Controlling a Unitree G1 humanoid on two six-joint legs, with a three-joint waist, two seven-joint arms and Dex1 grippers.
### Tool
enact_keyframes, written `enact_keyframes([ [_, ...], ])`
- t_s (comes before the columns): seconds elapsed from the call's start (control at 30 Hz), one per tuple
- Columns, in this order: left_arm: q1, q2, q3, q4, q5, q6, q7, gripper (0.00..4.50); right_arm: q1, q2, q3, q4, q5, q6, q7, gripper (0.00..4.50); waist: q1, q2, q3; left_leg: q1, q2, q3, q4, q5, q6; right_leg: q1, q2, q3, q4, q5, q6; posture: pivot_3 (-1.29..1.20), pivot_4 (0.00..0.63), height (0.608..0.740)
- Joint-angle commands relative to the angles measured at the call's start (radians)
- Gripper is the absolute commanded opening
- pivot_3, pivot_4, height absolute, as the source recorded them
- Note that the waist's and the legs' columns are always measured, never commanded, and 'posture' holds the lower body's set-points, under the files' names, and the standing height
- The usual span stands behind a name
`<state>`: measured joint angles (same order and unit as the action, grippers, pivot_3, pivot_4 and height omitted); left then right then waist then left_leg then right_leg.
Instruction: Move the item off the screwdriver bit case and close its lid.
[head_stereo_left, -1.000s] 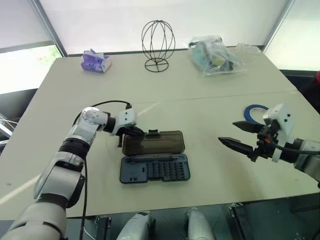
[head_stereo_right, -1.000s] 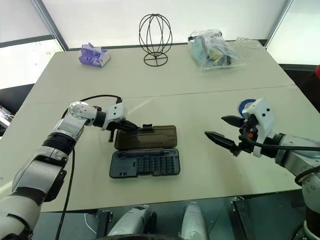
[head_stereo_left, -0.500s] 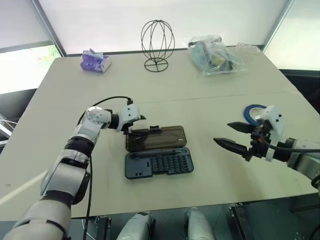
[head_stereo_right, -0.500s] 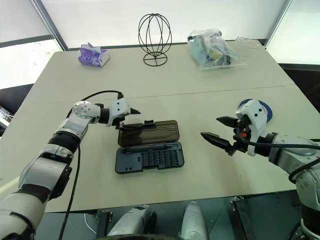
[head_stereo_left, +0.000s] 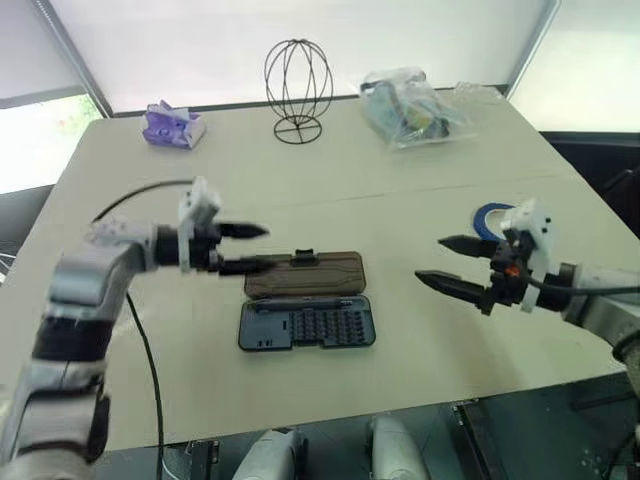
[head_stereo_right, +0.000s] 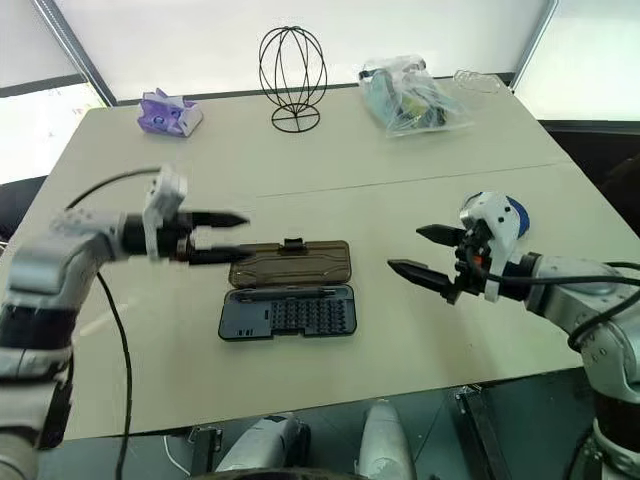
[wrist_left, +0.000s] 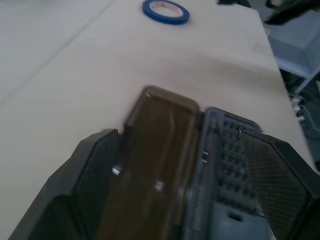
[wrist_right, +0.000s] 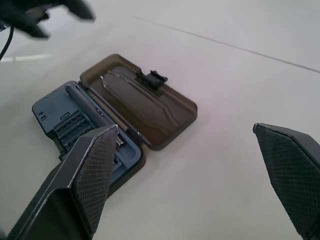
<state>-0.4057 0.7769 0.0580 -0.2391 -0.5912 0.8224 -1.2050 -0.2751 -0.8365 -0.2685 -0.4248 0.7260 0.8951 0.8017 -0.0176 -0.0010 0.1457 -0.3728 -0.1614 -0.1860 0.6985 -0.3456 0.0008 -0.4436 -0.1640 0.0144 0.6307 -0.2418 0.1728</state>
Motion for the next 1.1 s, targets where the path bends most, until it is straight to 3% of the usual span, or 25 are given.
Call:
enact_keyframes([
  [0.03, 0.142, 0.046, 0.063, -0.241, -0.084, 0.077, 0.063, 2.20, -0.104, 0.007, 0.085, 0.101, -0.083, -0.089, 0.013, 4.50, 0.004, 0.000, 0.000, 0.000, 0.000, 0.000, 0.000, 0.000, 0.000, 0.000, 0.000, 0.000, 0.000, 0.000, 0.000, 0.00, 0.150, 0.740],
  [0.17, 0.266, 0.055, 0.018, -0.278, -0.008, -0.010, 0.110, 0.10, -0.227, 0.055, 0.209, 0.242, -0.207, -0.187, 0.001, 4.50, 0.022, 0.001, 0.001, 0.001, 0.000, 0.001, 0.000, 0.000, 0.000, 0.001, 0.000, 0.000, 0.000, 0.000, 0.000, 0.00, 0.150, 0.740],
  [0.5, 0.315, 0.044, -0.150, -0.110, 0.236, -0.281, 0.171, 0.10, -0.384, 0.152, 0.424, 0.407, -0.350, -0.199, 0.062, 4.50, 0.029, 0.001, 0.001, 0.001, 0.000, 0.002, -0.001, 0.000, 0.000, 0.000, 0.000, 0.000, -0.001, 0.000, 0.000, 0.00, 0.150, 0.740],
  [1.0, 0.416, 0.017, -0.195, -0.067, 0.265, -0.362, 0.206, 0.10, -0.649, 0.377, 0.651, 0.977, -0.648, -0.375, 0.137, 4.50, 0.013, 0.004, -0.001, 0.003, 0.000, 0.002, -0.002, 0.000, 0.000, 0.001, 0.000, 0.000, 0.000, 0.000, 0.000, 0.00, 0.150, 0.740],
  [1.1, 0.436, 0.006, -0.192, -0.072, 0.260, -0.360, 0.225, 0.00, -0.670, 0.405, 0.687, 1.060, -0.696, -0.434, 0.187, 3.66, 0.004, 0.004, -0.002, 0.009, 0.000, 0.002, -0.004, 0.000, 0.000, 0.006, 0.000, 0.000, -0.001, 0.000, 0.000, 0.00, 0.150, 0.740],
])
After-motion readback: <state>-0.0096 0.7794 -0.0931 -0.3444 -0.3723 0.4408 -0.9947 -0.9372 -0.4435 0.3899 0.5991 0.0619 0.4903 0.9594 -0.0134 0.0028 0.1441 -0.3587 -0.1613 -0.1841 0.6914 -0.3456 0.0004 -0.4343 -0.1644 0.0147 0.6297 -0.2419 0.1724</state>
